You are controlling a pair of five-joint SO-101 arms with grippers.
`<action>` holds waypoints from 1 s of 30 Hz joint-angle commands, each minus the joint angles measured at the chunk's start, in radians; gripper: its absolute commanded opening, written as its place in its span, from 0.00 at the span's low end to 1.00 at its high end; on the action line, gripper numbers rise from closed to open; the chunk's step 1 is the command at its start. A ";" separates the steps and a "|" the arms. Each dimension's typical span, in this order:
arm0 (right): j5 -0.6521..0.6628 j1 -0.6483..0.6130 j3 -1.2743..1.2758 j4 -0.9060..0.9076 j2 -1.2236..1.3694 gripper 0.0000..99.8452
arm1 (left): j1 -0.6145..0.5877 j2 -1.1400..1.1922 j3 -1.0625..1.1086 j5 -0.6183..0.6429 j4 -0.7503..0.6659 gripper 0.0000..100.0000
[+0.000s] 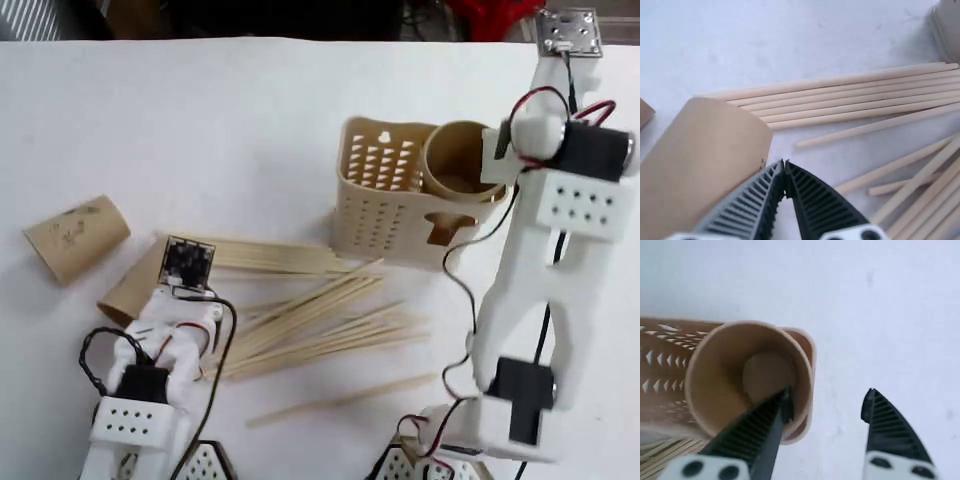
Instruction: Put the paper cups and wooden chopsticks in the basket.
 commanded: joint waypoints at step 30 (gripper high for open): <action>0.370 0.162 1.895 -0.506 -1.443 0.07 | -0.328 -0.004 -0.276 -0.554 0.209 0.06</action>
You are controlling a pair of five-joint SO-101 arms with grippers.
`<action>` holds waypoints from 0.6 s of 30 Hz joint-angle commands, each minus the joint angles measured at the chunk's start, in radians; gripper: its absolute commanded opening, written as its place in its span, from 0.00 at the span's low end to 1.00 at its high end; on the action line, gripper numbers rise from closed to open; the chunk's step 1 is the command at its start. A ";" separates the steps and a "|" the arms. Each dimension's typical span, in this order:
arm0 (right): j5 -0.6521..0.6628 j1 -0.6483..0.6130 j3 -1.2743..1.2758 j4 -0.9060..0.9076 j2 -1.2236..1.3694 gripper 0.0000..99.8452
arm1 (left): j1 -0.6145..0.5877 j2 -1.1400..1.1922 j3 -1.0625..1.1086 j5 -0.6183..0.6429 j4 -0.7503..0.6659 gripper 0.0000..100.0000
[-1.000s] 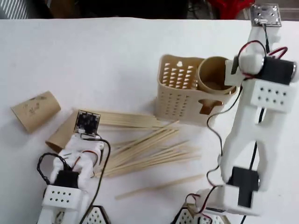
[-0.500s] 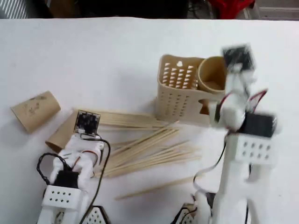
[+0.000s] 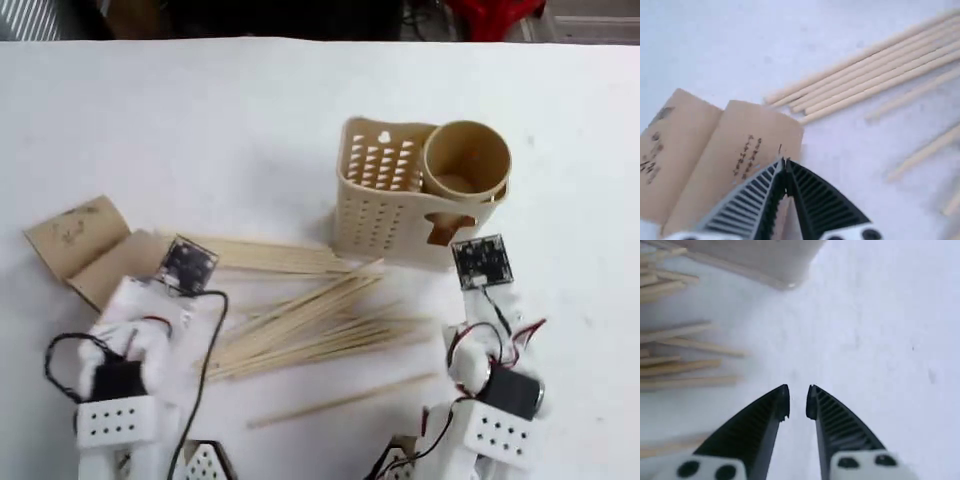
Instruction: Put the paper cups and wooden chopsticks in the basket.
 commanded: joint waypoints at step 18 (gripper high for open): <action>0.132 0.058 0.367 -0.001 -0.400 0.07 | -0.305 0.334 -0.867 0.143 0.746 0.21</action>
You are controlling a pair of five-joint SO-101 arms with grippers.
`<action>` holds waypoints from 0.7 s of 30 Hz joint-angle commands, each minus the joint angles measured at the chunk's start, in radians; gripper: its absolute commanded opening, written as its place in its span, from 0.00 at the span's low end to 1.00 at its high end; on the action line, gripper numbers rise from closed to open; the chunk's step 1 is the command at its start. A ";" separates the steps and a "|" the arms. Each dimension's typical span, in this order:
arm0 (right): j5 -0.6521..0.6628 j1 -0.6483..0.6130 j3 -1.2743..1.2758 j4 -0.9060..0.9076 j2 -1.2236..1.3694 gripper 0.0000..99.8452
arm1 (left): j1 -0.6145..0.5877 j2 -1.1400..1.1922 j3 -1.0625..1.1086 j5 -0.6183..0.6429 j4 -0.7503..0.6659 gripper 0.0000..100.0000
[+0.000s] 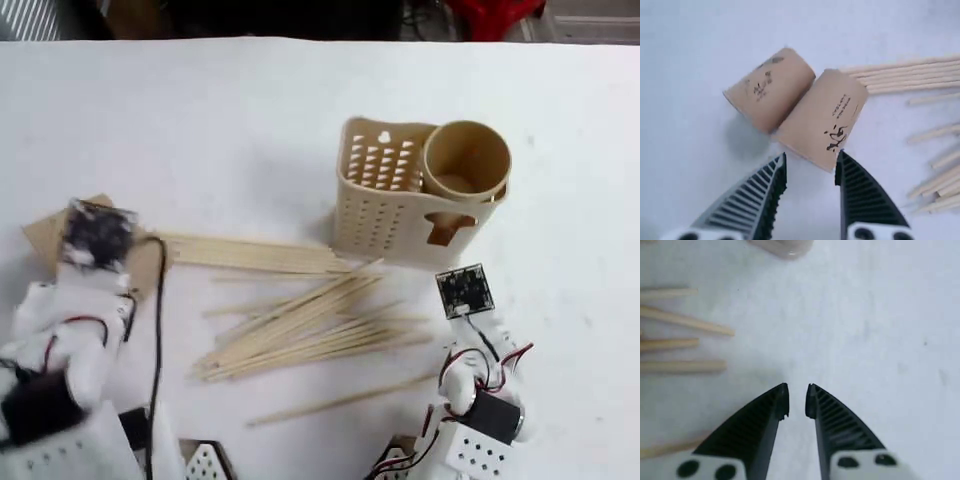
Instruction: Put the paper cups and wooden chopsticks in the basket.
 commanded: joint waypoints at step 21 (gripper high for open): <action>0.006 -0.005 0.009 0.010 -0.016 0.07 | -0.051 0.903 -0.087 0.296 -0.367 0.26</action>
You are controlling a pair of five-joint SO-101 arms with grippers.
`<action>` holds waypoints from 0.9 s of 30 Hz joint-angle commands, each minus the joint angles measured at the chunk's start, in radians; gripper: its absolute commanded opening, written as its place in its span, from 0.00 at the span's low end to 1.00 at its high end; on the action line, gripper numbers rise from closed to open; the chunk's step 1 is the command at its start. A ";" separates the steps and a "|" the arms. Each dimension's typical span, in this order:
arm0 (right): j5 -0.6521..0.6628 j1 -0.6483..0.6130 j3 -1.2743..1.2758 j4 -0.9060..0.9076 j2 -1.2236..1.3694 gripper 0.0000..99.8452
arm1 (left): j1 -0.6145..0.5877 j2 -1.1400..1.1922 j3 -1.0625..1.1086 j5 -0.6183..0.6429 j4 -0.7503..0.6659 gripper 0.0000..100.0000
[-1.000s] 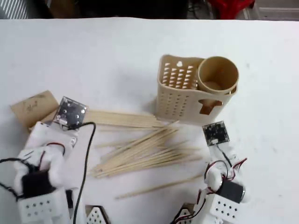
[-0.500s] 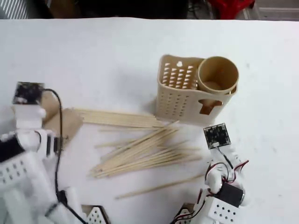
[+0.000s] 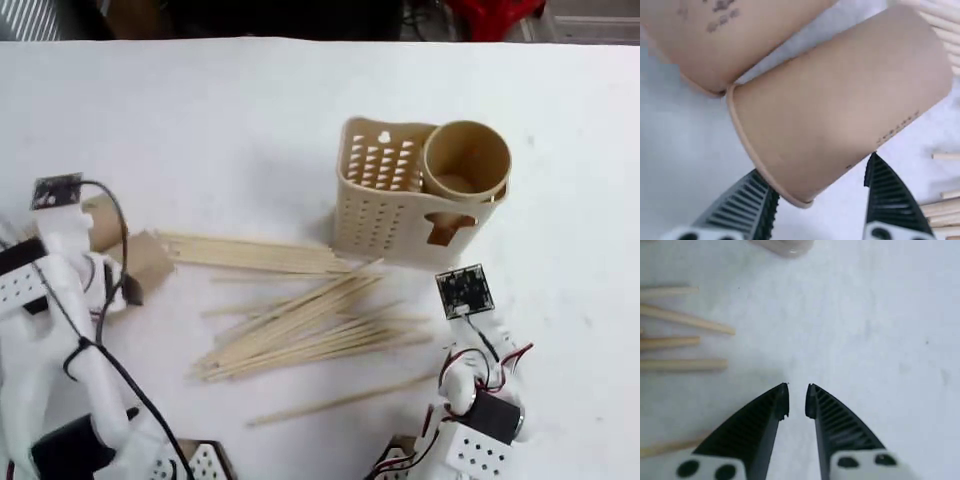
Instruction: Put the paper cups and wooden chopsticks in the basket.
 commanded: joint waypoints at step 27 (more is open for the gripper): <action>0.006 -0.002 0.009 0.005 -0.016 0.07 | 0.484 0.015 -0.143 0.046 -0.433 0.14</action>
